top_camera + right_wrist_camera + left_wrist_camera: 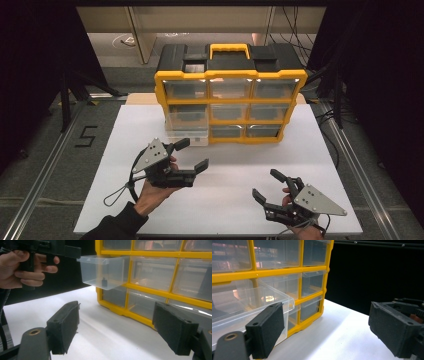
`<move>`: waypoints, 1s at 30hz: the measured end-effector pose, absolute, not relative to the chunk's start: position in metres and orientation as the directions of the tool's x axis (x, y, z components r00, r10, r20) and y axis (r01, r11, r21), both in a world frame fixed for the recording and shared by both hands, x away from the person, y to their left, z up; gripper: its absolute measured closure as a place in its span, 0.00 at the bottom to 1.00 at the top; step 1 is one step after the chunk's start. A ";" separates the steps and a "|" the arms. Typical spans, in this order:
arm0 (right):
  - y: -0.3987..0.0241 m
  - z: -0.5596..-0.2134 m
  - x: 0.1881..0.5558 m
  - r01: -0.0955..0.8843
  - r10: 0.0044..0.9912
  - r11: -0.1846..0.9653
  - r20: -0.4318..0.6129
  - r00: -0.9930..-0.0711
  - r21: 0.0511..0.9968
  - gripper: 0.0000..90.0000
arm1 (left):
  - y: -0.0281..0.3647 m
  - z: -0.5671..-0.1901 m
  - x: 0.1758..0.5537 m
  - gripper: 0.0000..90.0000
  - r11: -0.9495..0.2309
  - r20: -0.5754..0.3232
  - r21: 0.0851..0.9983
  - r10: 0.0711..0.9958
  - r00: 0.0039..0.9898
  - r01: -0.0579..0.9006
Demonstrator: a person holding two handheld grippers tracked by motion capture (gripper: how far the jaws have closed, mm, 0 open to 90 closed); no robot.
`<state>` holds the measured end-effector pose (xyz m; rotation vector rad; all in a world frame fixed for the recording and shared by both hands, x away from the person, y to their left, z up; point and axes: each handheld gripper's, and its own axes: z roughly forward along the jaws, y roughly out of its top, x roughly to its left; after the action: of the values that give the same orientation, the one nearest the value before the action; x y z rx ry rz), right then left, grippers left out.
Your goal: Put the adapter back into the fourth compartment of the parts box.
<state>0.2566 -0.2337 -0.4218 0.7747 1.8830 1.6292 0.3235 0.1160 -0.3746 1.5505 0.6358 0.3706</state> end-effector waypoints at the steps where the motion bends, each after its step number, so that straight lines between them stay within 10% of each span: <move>1: -0.233 -0.422 0.257 0.082 0.717 0.107 -0.020 -0.696 0.991 0.25 | 0.116 -0.375 0.323 0.14 0.014 -0.144 0.985 0.595 0.790 0.169; 30: -0.233 -0.422 0.256 0.077 0.714 0.109 -0.024 -0.700 0.991 0.25 | 0.130 -0.408 0.306 0.14 -0.012 -0.107 0.990 0.586 0.803 0.140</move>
<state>0.2564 -0.2327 -0.4219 0.7677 1.8832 1.6326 0.3063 0.1298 -0.4077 1.5672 0.5969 0.3876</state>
